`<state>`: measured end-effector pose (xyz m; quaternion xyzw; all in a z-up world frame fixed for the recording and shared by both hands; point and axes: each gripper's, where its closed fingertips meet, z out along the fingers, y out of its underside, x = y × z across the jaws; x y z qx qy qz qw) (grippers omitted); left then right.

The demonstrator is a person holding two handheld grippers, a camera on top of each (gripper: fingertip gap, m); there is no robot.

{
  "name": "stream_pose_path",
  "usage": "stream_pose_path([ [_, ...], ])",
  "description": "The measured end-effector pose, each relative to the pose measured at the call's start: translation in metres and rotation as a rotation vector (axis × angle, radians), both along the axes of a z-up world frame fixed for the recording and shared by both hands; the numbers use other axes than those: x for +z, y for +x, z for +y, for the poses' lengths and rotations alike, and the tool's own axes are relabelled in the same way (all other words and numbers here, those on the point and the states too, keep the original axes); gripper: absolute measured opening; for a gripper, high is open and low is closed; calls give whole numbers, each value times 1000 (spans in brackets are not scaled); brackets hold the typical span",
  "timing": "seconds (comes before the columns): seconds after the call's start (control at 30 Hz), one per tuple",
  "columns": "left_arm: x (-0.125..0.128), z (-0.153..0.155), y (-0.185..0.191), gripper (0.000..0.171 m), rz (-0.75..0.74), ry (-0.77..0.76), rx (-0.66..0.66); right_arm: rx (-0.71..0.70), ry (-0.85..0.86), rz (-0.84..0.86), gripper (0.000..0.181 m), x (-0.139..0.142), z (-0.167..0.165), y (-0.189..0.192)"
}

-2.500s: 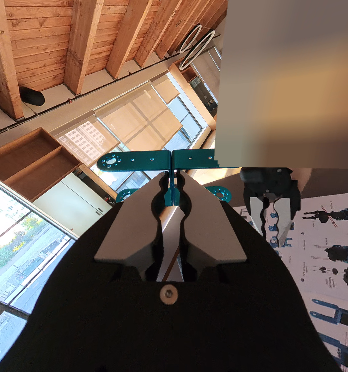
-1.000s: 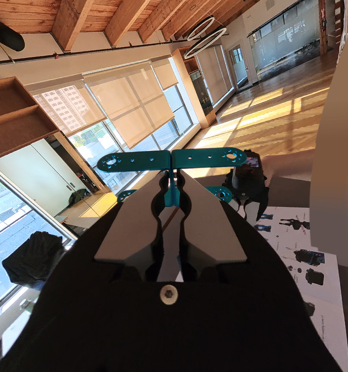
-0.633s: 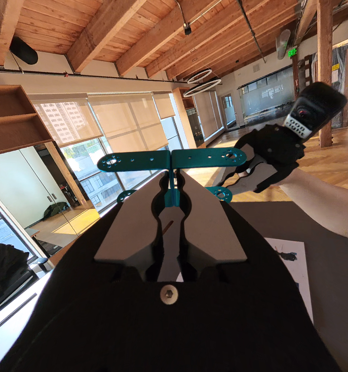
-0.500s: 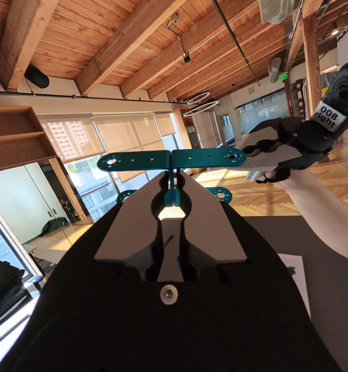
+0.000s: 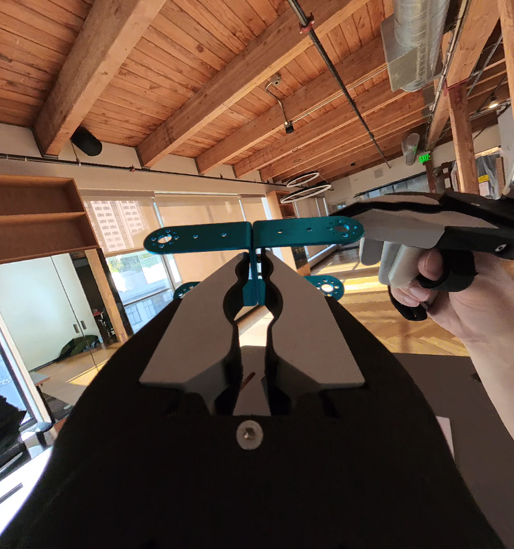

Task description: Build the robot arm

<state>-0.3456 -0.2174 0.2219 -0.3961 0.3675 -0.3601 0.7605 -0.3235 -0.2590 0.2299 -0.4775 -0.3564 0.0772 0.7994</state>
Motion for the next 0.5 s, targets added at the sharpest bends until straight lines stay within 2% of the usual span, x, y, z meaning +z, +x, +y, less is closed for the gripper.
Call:
stream_pose_path([
  [0.13, -5, 14, -1, 5, 17, -74, 74, -39, 3, -27, 4, -6, 8, 3],
  [0.3, -10, 33, -14, 5, 27, -129, 236, -30, 3, -32, 4, -12, 16, -1],
  [0.5, -9, 38, -32, 5, 103, -74, 462, 42, 64, 23, 4, -21, 33, -19],
])
